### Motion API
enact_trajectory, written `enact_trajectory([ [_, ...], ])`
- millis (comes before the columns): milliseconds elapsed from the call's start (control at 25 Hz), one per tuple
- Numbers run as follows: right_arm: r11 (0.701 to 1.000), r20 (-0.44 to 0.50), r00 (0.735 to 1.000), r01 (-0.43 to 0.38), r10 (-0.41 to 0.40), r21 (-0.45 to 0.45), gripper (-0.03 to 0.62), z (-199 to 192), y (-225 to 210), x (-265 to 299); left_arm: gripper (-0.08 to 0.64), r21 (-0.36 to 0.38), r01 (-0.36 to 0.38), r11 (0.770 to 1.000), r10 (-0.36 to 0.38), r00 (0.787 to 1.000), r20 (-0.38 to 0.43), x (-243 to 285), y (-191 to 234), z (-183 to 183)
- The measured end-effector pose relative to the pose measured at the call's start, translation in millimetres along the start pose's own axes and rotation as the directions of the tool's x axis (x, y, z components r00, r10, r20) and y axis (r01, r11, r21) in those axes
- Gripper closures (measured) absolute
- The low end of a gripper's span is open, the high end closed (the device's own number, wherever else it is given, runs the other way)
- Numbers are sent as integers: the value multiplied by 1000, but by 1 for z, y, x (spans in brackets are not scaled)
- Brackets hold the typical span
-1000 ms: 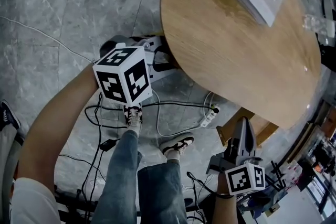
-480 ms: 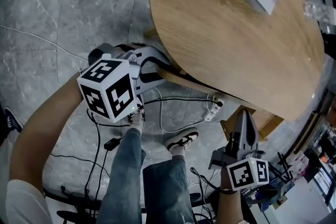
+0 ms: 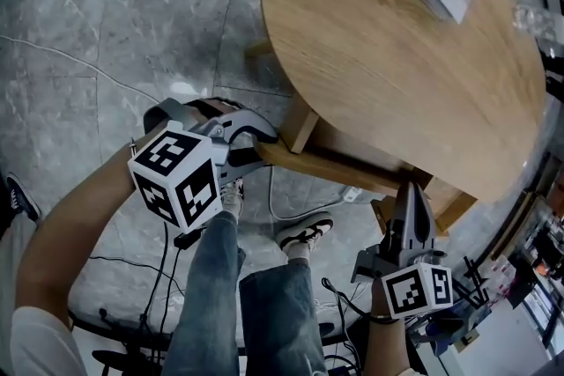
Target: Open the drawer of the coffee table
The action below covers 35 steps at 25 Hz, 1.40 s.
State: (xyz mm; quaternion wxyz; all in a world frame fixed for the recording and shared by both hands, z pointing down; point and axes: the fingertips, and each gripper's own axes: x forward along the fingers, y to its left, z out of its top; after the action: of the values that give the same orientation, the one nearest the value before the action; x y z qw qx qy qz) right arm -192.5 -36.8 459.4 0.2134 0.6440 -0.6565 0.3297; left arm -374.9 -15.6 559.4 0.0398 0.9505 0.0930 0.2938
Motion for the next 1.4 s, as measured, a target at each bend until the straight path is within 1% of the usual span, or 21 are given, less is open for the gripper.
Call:
enact_trajectory([
  [280,1000,-8,1000,-8,8,12,592,-8,3,-3,482,12,30,999,-30,1000,-6,-3,-26,1],
  [440,1000,-7,1000,-9,9,14,592,-10,0,-3,482,5,35,999,-35,999,-11,-4,-35,-1],
  [840,1000,9,1000,26,-26,16,592,-5,-17,-12,482,7,73,997,-72,996,-44,-2,-61,-9],
  [960,999,19,999,46,-46,-1,592,1,-29,-16,481,10,72,997,-72,996,-49,0,-61,-10],
  [1160,996,23,998,67,-66,-56,592,13,-52,-26,482,18,61,998,-61,997,-45,-1,-62,-11],
  [1280,994,33,997,79,-76,-77,592,20,-58,-32,483,18,59,998,-58,997,-46,-2,-66,-11],
  [1400,993,41,996,88,-85,-81,592,22,-59,-38,482,18,74,997,-73,996,-50,-2,-75,-13],
])
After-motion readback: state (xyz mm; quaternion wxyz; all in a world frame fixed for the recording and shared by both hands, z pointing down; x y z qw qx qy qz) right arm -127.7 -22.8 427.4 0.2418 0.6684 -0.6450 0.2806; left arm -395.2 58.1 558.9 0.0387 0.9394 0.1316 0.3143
